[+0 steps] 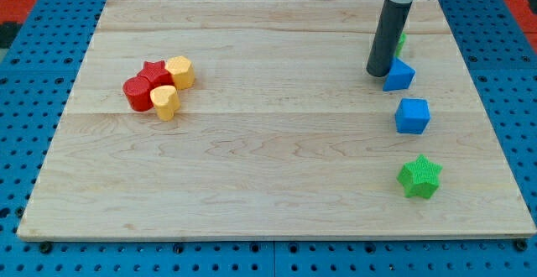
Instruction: Slide the yellow heart towards the top center
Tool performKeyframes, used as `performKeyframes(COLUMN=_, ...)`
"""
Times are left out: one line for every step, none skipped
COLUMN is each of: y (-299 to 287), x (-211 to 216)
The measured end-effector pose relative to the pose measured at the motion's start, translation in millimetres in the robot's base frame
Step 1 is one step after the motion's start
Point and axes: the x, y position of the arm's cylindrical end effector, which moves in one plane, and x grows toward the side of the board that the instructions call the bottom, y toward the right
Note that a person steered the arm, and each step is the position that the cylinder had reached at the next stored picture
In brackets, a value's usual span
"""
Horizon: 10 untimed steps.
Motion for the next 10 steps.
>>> performKeyframes(y=-12.5, x=0.0)
performKeyframes(y=-66.5, x=0.1)
performKeyframes(y=-78.7, x=68.7)
performKeyframes(y=-127.9, x=119.2)
performKeyframes(y=-231.9, x=112.1)
performKeyframes(y=-311.1, x=116.3)
performKeyframes(y=-352.2, x=94.3)
performKeyframes(y=-315.8, x=70.9)
performKeyframes(y=-260.0, x=67.2)
performKeyframes(y=-254.1, x=32.7)
